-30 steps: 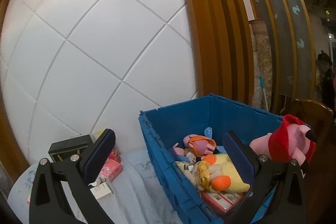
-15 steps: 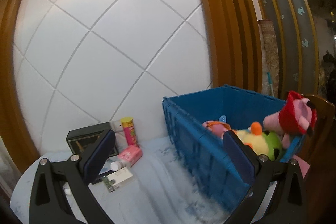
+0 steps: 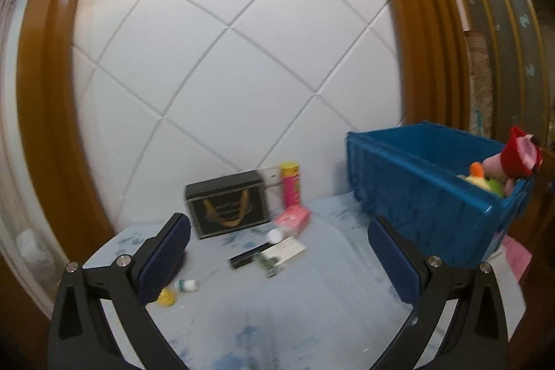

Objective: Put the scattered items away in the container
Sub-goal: 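Withdraw both tools from the crate back toward the bed, then move left tool to yellow rubber duck while right tool approaches white pill bottle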

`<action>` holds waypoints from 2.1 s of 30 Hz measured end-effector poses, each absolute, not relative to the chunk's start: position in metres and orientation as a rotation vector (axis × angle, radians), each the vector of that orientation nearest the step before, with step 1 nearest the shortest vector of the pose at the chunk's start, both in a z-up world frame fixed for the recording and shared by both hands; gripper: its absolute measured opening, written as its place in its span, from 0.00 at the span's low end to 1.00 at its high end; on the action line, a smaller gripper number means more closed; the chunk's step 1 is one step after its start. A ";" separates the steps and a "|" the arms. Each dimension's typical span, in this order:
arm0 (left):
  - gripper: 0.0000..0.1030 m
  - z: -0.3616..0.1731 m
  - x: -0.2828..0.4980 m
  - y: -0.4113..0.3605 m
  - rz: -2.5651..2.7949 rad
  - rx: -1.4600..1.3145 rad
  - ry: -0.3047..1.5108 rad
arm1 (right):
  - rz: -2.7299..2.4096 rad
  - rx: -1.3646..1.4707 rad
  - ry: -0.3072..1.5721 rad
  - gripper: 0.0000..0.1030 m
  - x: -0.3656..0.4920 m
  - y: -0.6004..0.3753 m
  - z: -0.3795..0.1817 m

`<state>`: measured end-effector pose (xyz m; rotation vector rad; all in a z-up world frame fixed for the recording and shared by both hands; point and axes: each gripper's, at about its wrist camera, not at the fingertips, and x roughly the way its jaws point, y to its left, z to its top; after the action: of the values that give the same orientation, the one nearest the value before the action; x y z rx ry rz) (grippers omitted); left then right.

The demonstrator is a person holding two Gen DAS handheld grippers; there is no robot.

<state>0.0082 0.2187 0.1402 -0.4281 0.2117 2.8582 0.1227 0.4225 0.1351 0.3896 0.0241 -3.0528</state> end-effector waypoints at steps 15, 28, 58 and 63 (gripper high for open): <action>1.00 0.100 0.021 0.161 3.039 -0.465 0.284 | -2.942 0.468 0.063 0.99 0.117 0.381 0.111; 1.00 0.016 0.037 0.097 3.265 -0.688 0.297 | -2.822 0.583 0.086 0.99 0.069 0.413 0.064; 1.00 -0.108 -0.191 0.002 3.089 -0.942 0.257 | -2.733 0.826 0.122 0.99 -0.117 0.254 -0.013; 1.00 -0.135 -0.239 -0.001 3.110 -1.053 0.218 | -2.725 0.830 0.161 0.99 -0.150 0.260 -0.025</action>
<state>-0.2394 -0.0011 -0.1353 -1.0534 0.2179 3.1096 -0.1500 0.2598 -0.0249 0.8303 0.1606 -2.7245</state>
